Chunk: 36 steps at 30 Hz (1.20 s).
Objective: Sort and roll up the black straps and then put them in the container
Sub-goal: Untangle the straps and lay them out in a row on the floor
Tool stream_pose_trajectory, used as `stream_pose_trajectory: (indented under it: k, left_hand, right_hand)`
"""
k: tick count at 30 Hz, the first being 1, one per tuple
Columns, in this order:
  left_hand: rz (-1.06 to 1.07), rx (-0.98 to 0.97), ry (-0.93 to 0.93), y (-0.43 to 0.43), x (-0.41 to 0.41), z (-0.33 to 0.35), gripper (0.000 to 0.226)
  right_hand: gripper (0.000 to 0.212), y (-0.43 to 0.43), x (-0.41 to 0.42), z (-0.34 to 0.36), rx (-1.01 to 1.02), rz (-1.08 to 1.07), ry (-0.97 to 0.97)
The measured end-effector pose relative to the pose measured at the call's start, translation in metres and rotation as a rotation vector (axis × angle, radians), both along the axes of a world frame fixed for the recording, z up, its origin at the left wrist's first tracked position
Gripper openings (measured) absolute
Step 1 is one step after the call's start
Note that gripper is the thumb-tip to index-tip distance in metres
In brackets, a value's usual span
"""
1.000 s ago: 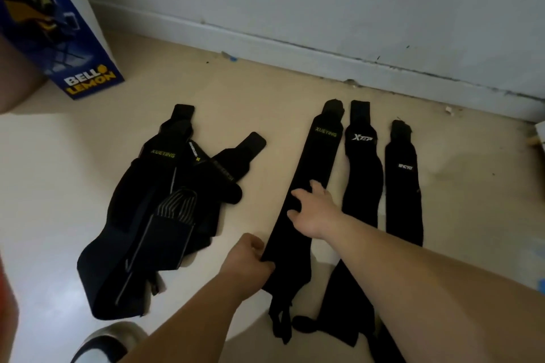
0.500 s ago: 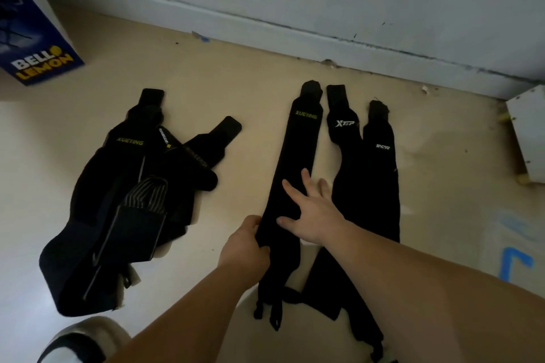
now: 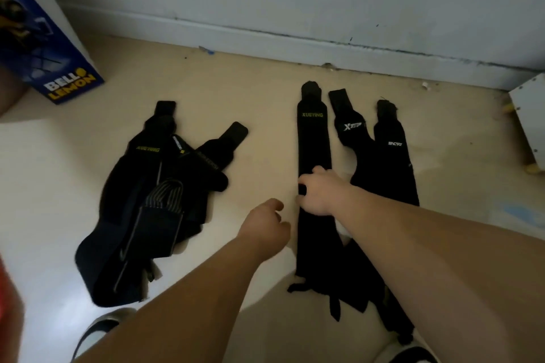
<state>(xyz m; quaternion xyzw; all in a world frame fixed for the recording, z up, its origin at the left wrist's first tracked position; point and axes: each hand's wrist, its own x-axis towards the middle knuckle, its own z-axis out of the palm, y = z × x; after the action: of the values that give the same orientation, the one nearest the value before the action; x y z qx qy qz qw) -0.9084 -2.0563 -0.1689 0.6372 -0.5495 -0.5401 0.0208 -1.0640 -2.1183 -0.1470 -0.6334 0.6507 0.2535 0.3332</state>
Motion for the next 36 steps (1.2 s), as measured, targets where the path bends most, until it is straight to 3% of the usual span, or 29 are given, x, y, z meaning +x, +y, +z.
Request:
stream_pose_trajectory:
  k: [5,10,14,18,22,25,28,30,33,36]
  left_hand:
    - [0.293,-0.241,-0.116,-0.034,0.082,0.034,0.035]
    - [0.555,-0.411,-0.312,-0.044,0.165,0.039,0.040]
    - [0.547,-0.248,-0.374,-0.039,0.199,0.019,0.062]
    - [0.481,-0.169,-0.416,-0.045,0.212,0.013,0.087]
    - [0.525,-0.068,-0.457,-0.060,0.231,0.025,0.091]
    - [0.622,-0.086,-0.313,-0.063,0.236,0.033,0.077]
    - [0.793,-0.126,-0.046,-0.060,0.229,0.037,0.035]
    - [0.849,-0.156,0.058,-0.058,0.223,0.041,0.015]
    - [0.852,-0.161,0.163,-0.056,0.218,0.038,0.009]
    - [0.785,-0.164,0.061,-0.049,0.221,0.025,0.018]
  right_hand:
    - [0.049,-0.016,0.077,0.022,-0.006,-0.109,-0.272]
    - [0.027,-0.018,0.135,0.016,0.003,-0.072,-0.371]
    - [0.018,-0.024,0.162,0.012,-0.004,-0.053,-0.374]
    - [0.028,-0.031,0.178,0.015,0.010,-0.091,-0.410]
    - [0.033,-0.037,0.184,0.015,0.056,-0.205,-0.430]
    - [0.032,-0.039,0.186,0.019,0.099,-0.255,-0.404]
    - [0.053,-0.036,0.181,0.024,0.151,-0.245,-0.337]
    - [0.052,-0.032,0.174,0.024,0.156,-0.241,-0.304]
    - [0.040,-0.027,0.169,0.024,0.159,-0.279,-0.341]
    - [0.033,-0.022,0.170,0.020,0.157,-0.356,-0.420]
